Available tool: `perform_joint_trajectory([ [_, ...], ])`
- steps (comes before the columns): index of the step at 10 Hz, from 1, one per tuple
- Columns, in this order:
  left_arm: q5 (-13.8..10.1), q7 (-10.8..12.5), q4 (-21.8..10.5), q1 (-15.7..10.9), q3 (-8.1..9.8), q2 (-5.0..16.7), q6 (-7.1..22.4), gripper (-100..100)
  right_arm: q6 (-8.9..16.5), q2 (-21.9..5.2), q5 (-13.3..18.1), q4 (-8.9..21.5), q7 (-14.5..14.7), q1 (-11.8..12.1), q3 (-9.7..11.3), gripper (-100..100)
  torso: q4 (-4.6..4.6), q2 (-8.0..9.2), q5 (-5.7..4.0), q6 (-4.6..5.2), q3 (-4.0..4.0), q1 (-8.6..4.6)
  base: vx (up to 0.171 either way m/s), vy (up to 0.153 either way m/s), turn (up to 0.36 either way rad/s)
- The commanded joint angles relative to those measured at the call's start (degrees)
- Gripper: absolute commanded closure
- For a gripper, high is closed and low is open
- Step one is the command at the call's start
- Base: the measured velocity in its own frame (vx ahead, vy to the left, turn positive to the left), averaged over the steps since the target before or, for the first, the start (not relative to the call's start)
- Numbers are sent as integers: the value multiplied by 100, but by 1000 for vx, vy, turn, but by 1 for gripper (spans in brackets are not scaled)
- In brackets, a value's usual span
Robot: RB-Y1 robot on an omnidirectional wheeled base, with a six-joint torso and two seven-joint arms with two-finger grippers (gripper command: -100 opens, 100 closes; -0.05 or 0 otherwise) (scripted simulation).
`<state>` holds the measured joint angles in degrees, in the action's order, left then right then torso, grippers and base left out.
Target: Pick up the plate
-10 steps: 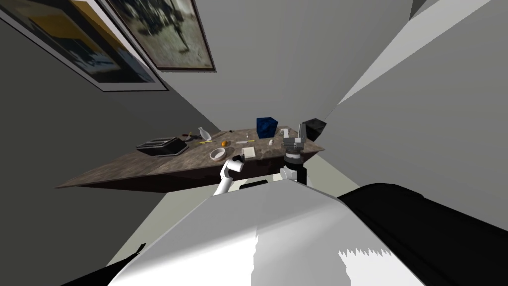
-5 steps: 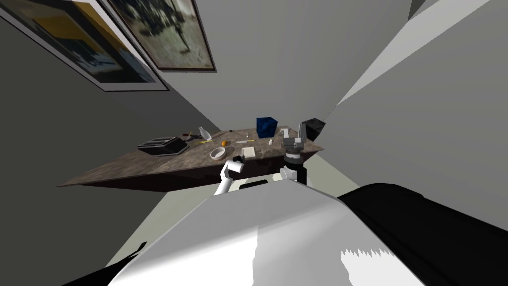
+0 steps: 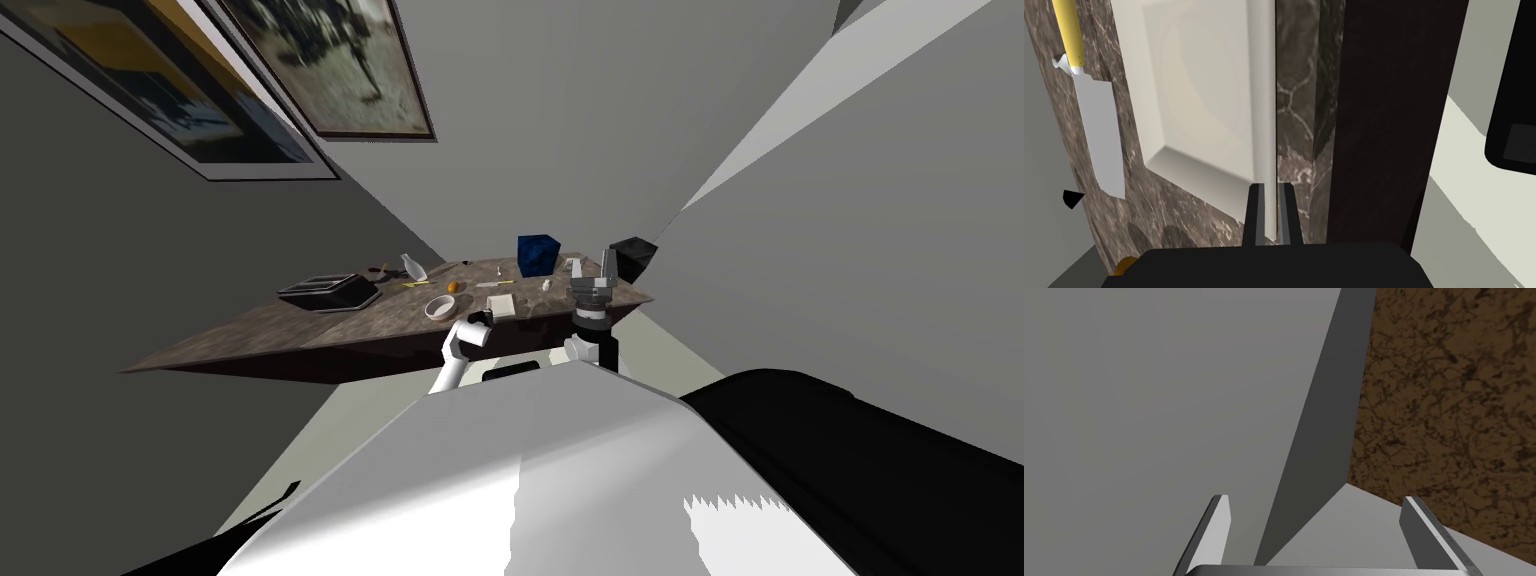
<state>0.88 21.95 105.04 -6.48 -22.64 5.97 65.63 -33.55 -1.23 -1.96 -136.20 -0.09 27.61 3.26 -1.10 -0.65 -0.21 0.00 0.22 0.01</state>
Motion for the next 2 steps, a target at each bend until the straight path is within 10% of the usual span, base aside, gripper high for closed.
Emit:
perform_joint_trajectory([
  [1, 0, 0, 0, 0, 0, 0, 0, 100, 0, 0, 0, 0, 0, 0, 0, 0, 0, 0, 0, 0, 0, 0, 0, 0, 0],
  [2, 0, 2, 15, 1, -2, 3, 14, 0, 0, 0, 0, 0, 0, 0, 0, 0, 1, -2, 0, 1, -1, -2, 0, 0, 0],
])
